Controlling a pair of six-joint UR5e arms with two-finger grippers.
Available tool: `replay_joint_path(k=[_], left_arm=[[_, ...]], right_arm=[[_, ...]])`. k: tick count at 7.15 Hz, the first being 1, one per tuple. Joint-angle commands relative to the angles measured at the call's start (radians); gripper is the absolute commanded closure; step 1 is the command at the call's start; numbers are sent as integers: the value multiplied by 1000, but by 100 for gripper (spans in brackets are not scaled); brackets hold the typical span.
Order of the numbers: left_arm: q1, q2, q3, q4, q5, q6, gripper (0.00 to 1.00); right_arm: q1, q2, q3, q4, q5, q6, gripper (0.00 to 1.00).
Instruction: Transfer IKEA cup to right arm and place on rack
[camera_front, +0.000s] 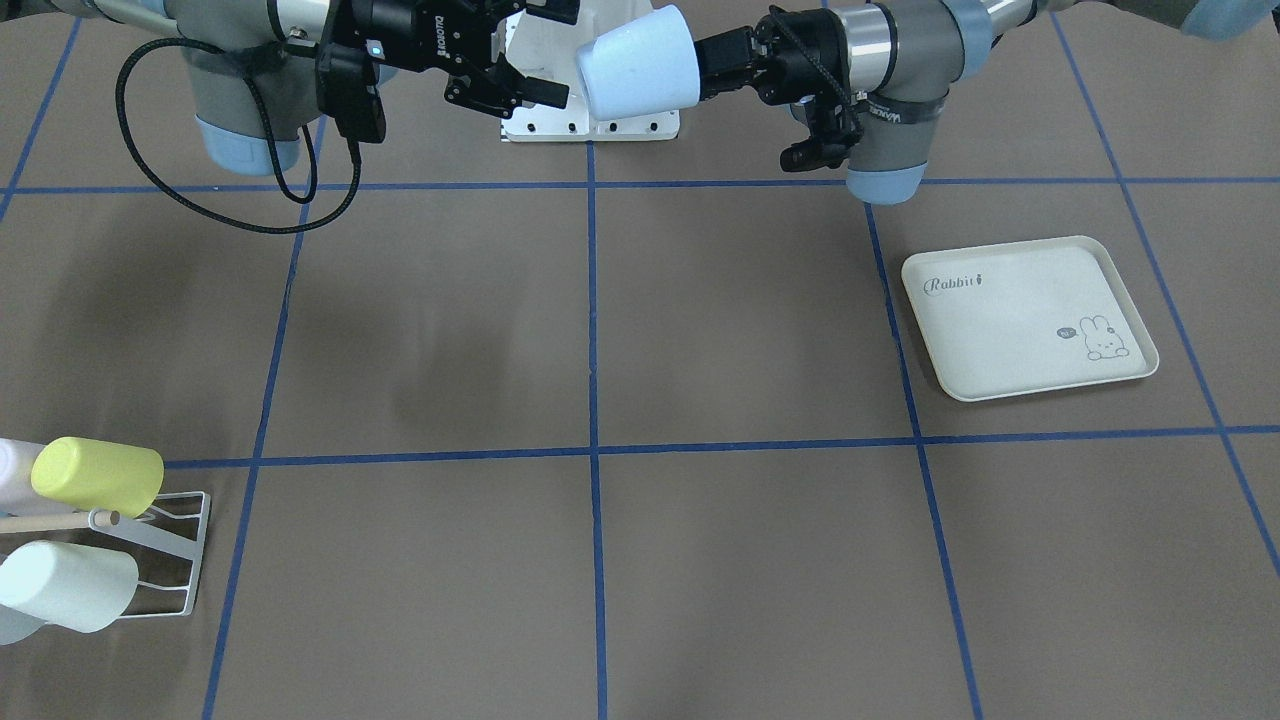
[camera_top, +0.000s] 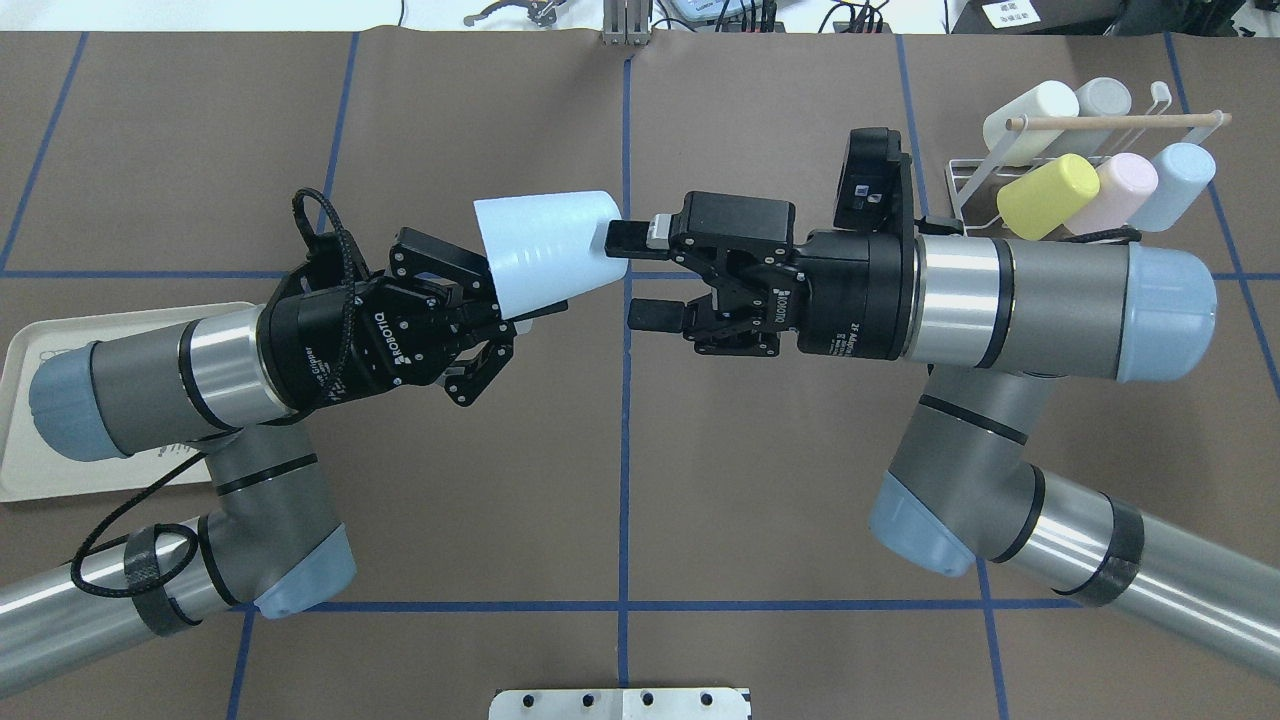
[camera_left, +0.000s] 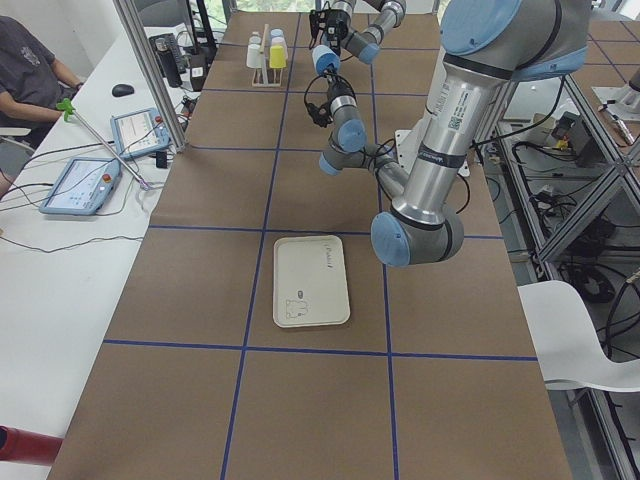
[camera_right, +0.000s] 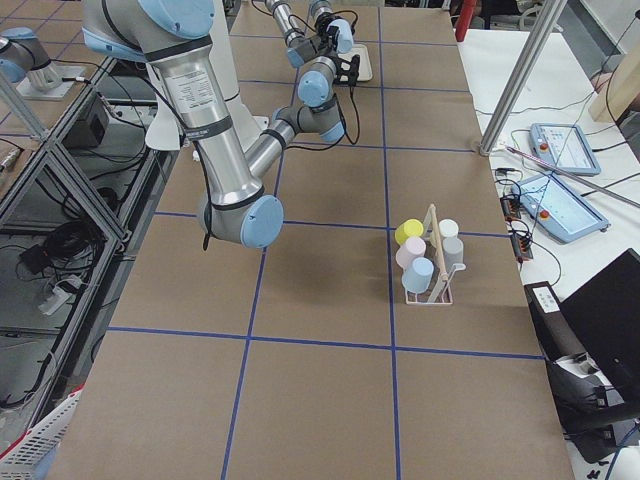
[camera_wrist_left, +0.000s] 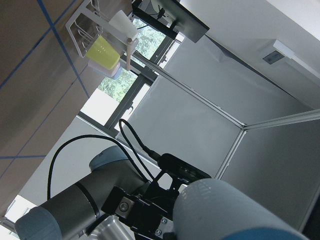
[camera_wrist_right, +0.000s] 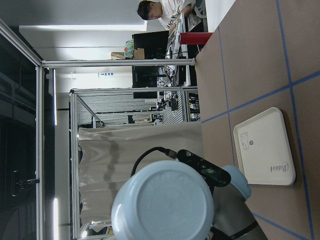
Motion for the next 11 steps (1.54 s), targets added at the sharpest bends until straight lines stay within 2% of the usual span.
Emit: replay_joint_path(k=[1,3,5,6,7,8,9,10,11], left_arm=[[30,-17,9,-33,3,-41,100],[44,-20,33,-104,3,-98,100],[48,-29,37,-106,3,-98,100],[48,-29,35,-106,3,-98,100],[50,-32,37,-106,3,-98,100],[53,-34,37,-107,3,-98,100],[56,-34,40,-107,3,-96,100],[56,-34,49,-107,5,-90,50],[55,-29,49,-107,6,-86,1]], right_arm=[[-5,10,-2,20,1,0,2],[-6,13,-7,34,1,2,2],[-12,24,-13,34,6,3,2],[-12,25,-13,34,4,2,6],[-12,25,-13,36,6,2,17],[-12,25,-13,37,6,0,33],[-11,25,-13,37,6,-1,54],[-11,24,-13,37,6,-3,70],[-11,24,-13,37,6,-4,80]])
